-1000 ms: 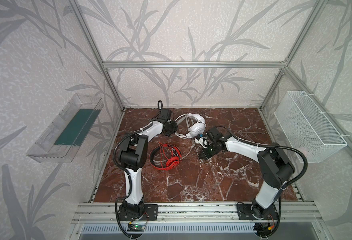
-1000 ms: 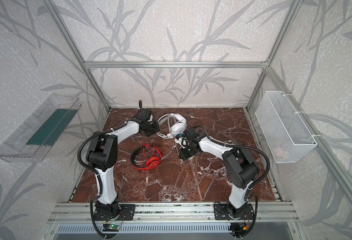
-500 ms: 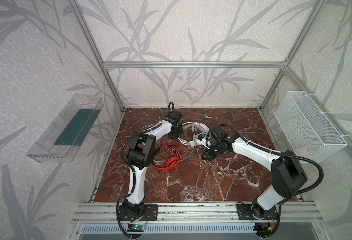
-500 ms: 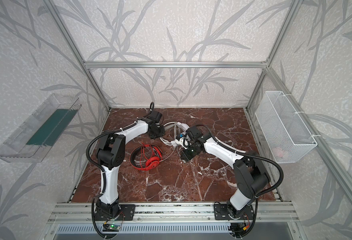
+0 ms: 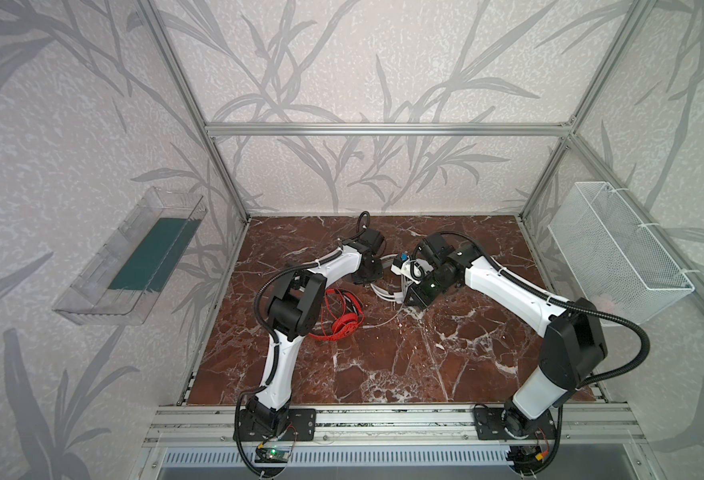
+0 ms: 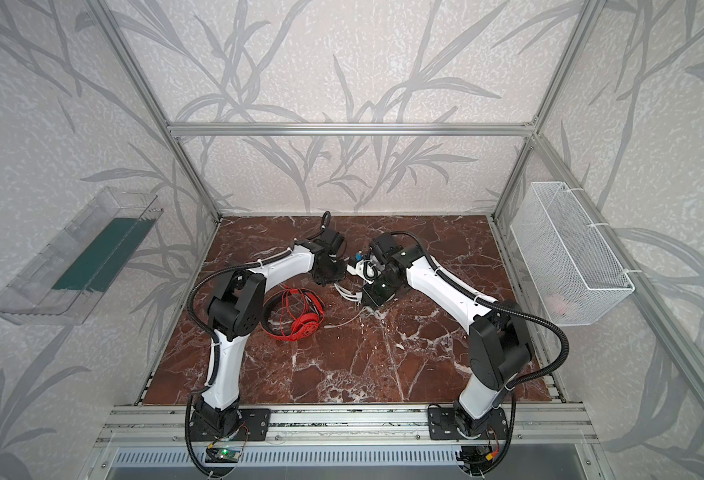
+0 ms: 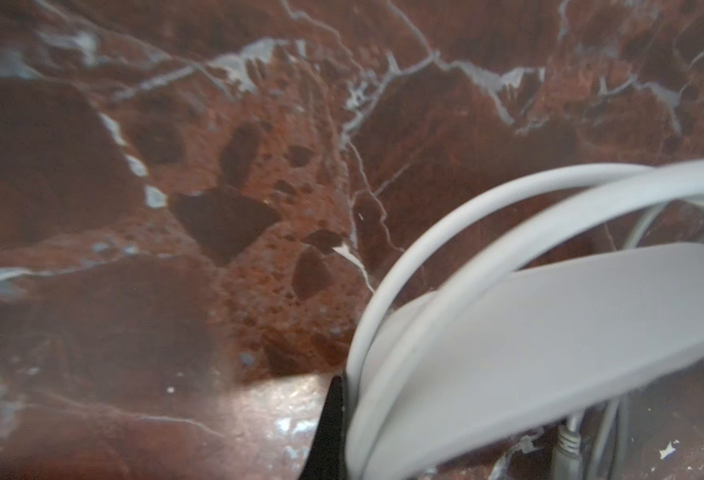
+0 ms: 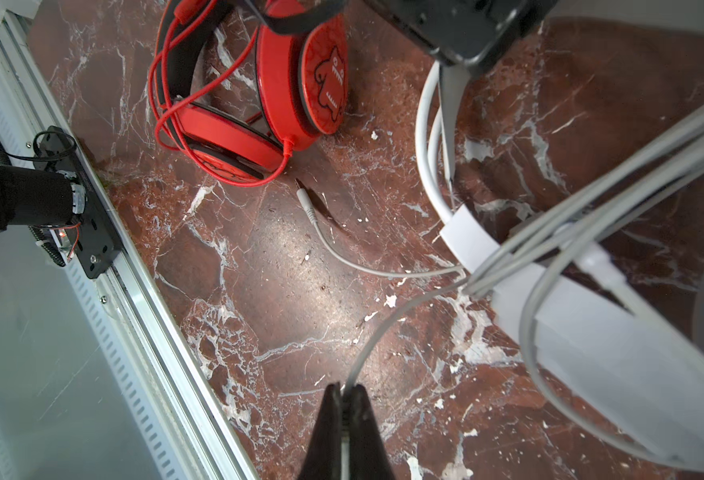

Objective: Wrap the headphones

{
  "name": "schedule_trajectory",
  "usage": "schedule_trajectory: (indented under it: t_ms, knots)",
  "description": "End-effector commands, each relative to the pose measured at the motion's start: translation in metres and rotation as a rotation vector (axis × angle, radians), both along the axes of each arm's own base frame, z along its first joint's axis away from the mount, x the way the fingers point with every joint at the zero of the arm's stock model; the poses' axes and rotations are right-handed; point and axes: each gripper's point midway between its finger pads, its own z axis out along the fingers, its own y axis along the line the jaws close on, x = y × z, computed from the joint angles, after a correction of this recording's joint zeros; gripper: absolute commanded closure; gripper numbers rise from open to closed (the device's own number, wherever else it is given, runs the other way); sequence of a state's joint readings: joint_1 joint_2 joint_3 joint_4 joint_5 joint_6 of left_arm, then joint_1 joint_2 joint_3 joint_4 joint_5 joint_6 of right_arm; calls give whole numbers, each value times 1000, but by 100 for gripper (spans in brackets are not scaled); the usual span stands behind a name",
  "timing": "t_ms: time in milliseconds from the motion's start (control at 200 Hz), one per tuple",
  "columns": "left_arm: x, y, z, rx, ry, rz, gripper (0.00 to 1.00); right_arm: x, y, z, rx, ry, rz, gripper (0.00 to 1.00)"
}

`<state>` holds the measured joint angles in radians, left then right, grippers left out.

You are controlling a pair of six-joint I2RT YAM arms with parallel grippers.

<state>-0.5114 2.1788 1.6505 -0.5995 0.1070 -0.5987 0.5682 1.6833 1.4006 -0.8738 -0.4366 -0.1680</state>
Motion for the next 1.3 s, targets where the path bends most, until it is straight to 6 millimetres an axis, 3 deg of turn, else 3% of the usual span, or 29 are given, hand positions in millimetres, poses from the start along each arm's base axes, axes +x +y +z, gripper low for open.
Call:
schedule_trajectory:
  t_ms: [0,120,145,400,715,890,1080,1295]
  knots:
    - [4,-10,9,-38,0,7,100,5,-8,4,-40,-20,16,100]
    - [-3,-15,8,-51,18,-12,100,18,-4,11,-32,-93,42,100]
    - [-4,-17,8,-52,22,-15,100,22,-3,1,-47,-81,49,100]
    - [-19,-24,2,-74,73,13,100,48,-3,-19,-146,-113,91,100]
    - [-31,-22,-10,-62,119,93,100,70,1,-33,-204,-104,81,100]
    - [-30,-15,-14,-22,110,98,100,57,-8,-28,-203,-141,116,100]
    - [-25,0,-22,87,104,83,100,31,-23,-17,-167,-220,170,100]
    - [-23,2,-32,113,115,80,93,16,-62,-13,-246,-272,140,100]
